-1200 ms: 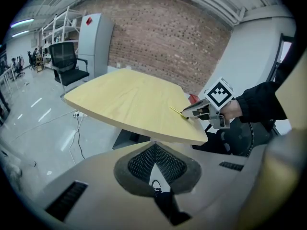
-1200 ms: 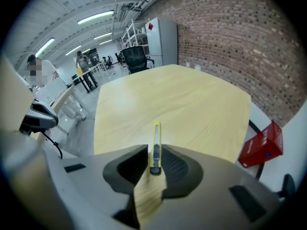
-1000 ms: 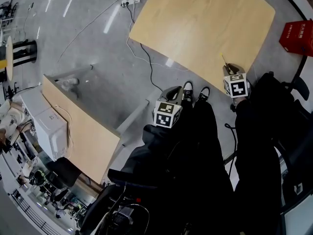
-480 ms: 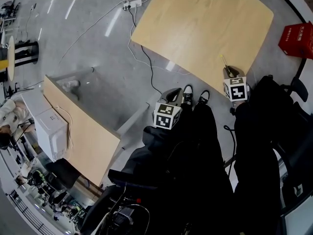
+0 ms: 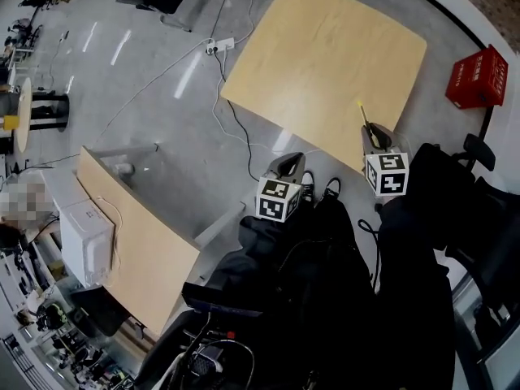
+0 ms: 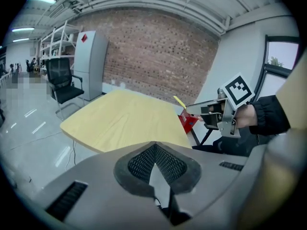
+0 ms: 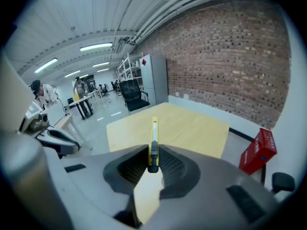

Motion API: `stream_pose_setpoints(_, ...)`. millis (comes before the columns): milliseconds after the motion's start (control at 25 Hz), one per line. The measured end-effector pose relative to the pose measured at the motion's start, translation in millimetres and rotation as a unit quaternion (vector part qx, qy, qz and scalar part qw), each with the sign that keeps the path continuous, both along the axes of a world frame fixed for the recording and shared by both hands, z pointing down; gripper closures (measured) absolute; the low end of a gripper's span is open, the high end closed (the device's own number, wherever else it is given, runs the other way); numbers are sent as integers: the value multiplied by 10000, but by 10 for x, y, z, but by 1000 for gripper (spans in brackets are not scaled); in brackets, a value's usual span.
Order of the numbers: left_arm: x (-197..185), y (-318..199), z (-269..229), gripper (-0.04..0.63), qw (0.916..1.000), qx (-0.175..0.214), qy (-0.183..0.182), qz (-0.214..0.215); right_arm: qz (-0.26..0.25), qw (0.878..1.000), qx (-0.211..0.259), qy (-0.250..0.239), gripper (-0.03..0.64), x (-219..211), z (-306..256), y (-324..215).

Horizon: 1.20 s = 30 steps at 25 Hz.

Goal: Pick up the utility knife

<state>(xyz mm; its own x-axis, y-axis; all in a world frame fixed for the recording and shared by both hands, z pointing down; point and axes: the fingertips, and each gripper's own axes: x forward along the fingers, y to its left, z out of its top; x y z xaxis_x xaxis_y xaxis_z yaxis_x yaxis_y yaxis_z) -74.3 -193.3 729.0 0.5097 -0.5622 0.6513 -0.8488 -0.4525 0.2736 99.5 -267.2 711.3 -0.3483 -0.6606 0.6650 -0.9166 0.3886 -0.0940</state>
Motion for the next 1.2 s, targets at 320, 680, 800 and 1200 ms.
stream_pose_setpoints(320,212,-264,-773,598,9959,850,284,75,378,9957,774,-334,548,99,-901,254)
stream_pose_setpoints(680,455,-356,-1846,598,9800,1841,712,264,517,9796,1803,-723,548,58,-1928,604)
stream_pose_setpoints(800,480,-352,-2123,598,9742,2089,795,315,573,9728,2104,-780,548,59,-2215,657)
stream_pose_setpoints(1200,467,-380,-2794,598,9544,2814,929,365,599,9545,2812,-789,549,105,-2823,741)
